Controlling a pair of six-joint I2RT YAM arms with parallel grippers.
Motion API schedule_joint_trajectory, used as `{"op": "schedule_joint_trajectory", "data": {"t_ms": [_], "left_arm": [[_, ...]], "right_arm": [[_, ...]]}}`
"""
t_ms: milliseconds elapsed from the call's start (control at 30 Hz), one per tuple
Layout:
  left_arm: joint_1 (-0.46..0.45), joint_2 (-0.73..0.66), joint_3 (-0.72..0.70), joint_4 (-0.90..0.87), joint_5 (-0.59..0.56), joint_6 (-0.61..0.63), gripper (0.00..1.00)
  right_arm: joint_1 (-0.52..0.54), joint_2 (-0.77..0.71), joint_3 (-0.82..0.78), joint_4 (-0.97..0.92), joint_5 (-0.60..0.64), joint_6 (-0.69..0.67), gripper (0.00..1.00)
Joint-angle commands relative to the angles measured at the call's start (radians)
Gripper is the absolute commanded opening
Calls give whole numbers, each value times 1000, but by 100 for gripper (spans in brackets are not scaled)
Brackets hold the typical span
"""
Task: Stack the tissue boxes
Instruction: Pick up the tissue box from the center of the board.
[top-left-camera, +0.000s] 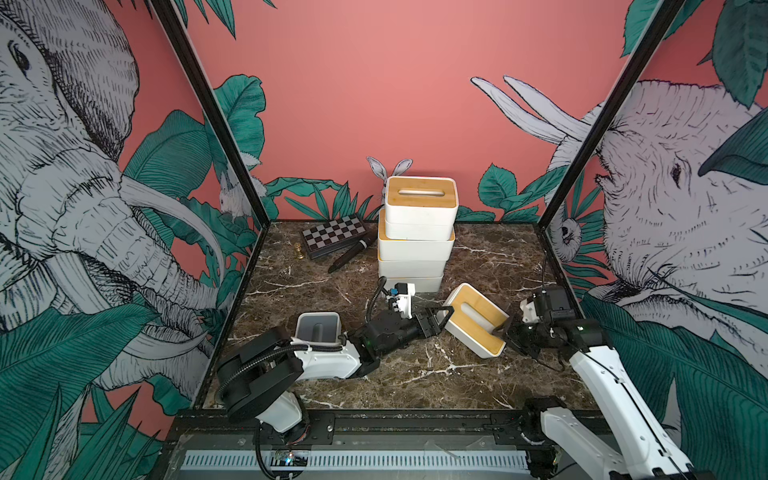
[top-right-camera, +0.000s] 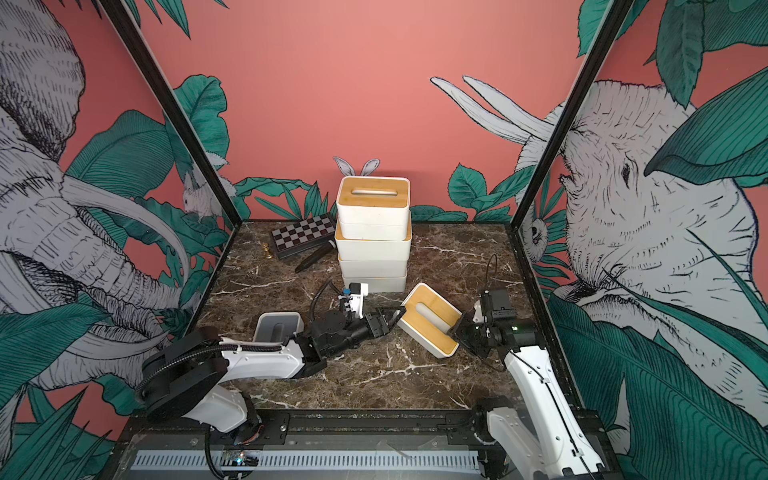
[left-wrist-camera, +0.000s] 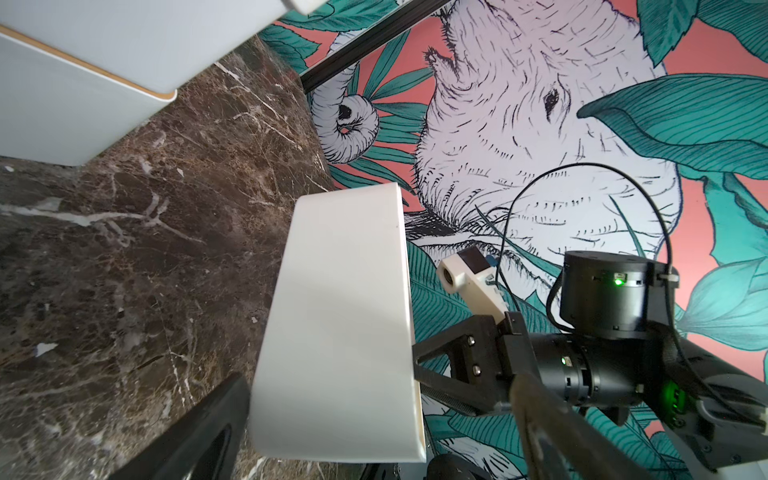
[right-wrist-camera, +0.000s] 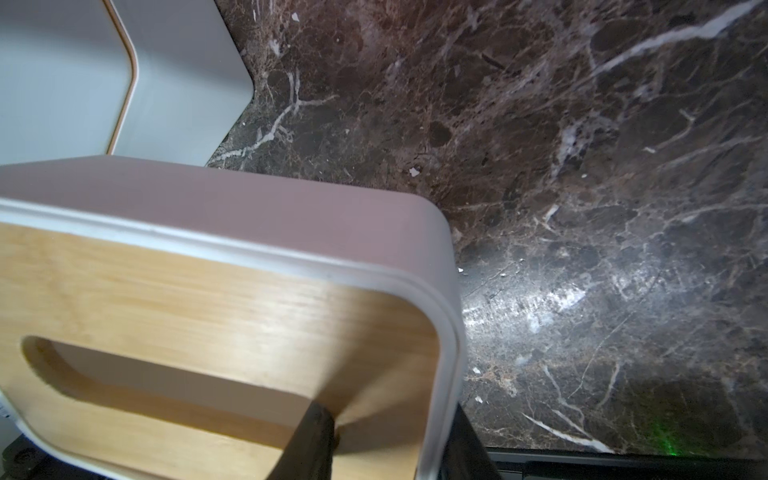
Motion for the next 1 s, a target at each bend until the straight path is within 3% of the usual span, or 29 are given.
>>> {"op": "schedule_joint_trajectory", "data": {"t_ms": [0, 167, 300, 533, 967], "left_arm": [[-3, 17, 22, 21, 5, -18, 99], [-3, 66, 26, 93, 19, -62, 99], [-3, 70, 22, 107, 15, -81, 93], [-2, 8, 11, 5, -6, -54, 88], [-3, 29, 30, 27, 20, -88, 78]], "right_arm": [[5, -23, 15, 31, -41, 0, 15], [6, -25, 16, 31, -41, 2, 16], [5, -26, 11, 33, -40, 5, 15], [5, -22, 1, 44, -44, 3, 16], [5, -8, 11, 58, -52, 4, 16]]}}
